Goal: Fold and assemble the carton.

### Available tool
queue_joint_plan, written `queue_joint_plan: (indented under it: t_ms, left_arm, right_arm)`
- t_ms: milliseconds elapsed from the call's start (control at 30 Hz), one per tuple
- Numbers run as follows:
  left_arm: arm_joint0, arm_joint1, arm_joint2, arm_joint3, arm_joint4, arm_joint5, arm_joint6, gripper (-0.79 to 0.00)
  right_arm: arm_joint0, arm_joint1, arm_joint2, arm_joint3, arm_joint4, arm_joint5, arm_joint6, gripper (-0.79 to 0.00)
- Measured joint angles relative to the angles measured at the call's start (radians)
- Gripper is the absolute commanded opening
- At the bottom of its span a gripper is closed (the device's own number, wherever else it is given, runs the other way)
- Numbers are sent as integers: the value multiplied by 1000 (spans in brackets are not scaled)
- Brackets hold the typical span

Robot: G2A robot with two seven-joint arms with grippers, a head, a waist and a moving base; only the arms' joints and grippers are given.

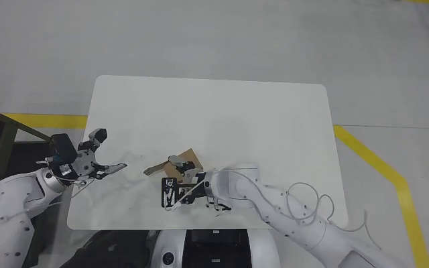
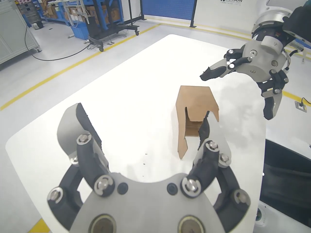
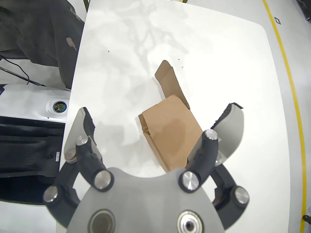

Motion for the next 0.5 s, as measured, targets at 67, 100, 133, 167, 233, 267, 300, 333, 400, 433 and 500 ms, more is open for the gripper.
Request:
queue_joint_plan:
  t_ms: [67,100,133,167,233,267,300,333,400,433,500]
  left_arm:
    - [1,3,-3,6,1,0,13,0]
    - [2,4,-5,6,4,0,18,0]
    - [3,5,-8,5,10,0,25,0]
    - [5,6,-10,4,15,0,31,0]
    - [6,7,-11,3,19,0,36,0]
    - [6,7,-11,3,19,0,36,0]
    - [6,7,-11,3,19,0,36,0]
    - [6,6,-11,3,19,0,36,0]
    - [6,6,-11,3,18,0,36,0]
    - [6,6,-11,3,18,0,36,0]
    - [6,6,-11,3,18,0,36,0]
  right_arm:
    - [34,-15,-5,31,36,4,-11,0]
    - [45,-19,-5,44,46,5,-22,0]
    - [51,-21,-5,52,51,6,-28,0]
    - [51,-21,-5,53,52,6,-29,0]
    - [50,-20,-4,52,51,6,-28,0]
    - [50,-20,-4,52,50,6,-28,0]
    - [50,-20,-4,51,50,6,-28,0]
    - [50,-20,-4,51,50,6,-28,0]
    - [50,-20,-4,51,50,6,-28,0]
    - [50,-20,-4,52,50,6,-28,0]
    - [43,-20,-1,58,41,20,-32,0]
